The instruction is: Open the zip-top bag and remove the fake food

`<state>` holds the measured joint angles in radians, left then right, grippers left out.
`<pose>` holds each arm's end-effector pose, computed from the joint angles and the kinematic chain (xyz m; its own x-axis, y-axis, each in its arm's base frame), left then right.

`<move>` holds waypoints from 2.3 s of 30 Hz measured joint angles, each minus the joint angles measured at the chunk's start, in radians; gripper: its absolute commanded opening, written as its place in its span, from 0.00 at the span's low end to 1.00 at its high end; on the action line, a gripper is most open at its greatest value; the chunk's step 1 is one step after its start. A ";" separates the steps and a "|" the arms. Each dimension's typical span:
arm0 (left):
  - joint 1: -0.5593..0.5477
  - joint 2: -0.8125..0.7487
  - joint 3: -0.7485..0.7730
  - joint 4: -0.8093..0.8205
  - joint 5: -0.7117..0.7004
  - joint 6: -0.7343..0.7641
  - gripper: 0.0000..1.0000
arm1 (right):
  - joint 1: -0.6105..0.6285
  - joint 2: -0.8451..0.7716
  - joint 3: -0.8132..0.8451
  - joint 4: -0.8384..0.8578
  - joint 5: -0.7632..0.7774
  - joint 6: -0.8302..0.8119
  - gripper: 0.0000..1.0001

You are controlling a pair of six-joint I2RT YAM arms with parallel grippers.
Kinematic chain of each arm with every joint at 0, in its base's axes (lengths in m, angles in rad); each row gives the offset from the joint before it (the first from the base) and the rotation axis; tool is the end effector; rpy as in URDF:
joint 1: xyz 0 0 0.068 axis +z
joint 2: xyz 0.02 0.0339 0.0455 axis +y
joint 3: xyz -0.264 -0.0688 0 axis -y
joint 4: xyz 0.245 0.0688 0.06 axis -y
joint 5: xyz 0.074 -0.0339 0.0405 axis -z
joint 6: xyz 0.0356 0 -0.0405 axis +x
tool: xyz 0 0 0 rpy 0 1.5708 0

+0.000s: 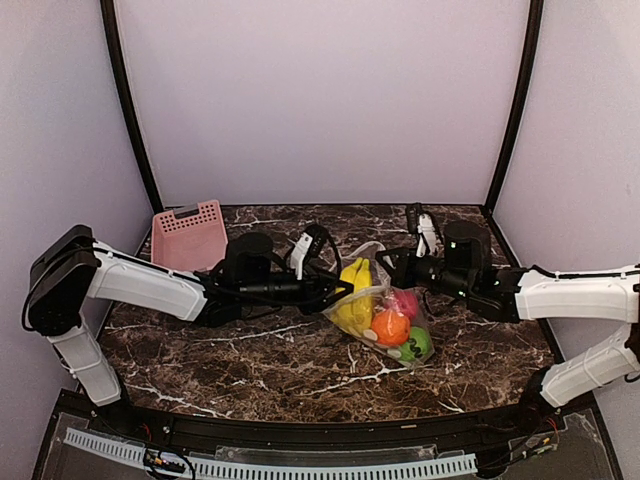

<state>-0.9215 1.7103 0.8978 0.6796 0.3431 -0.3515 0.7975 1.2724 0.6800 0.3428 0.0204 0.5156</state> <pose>0.2174 -0.3062 0.2241 -0.4029 -0.0055 -0.9152 0.8659 0.3216 -0.3831 0.1998 0.2037 0.2517 -0.4961 0.1975 -0.8455 -0.5254 0.7070 0.4734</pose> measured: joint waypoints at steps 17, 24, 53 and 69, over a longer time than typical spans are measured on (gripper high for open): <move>-0.011 -0.114 0.087 -0.094 -0.103 0.094 0.03 | 0.000 -0.003 -0.036 0.001 -0.003 0.000 0.00; 0.076 -0.145 0.131 -0.129 -0.104 -0.020 0.01 | 0.000 -0.009 -0.043 0.001 -0.005 -0.001 0.00; 0.774 -0.134 0.466 -1.074 -0.415 -0.074 0.01 | -0.014 -0.050 -0.078 0.008 -0.019 -0.011 0.00; 0.795 0.282 0.863 -1.249 -0.457 -0.037 0.03 | -0.034 -0.055 -0.089 0.017 -0.048 -0.017 0.00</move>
<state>-0.1268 1.9919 1.7607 -0.5690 -0.1139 -0.3885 0.7631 1.2175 0.5911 0.3595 -0.0273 0.4984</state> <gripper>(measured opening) 0.325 0.006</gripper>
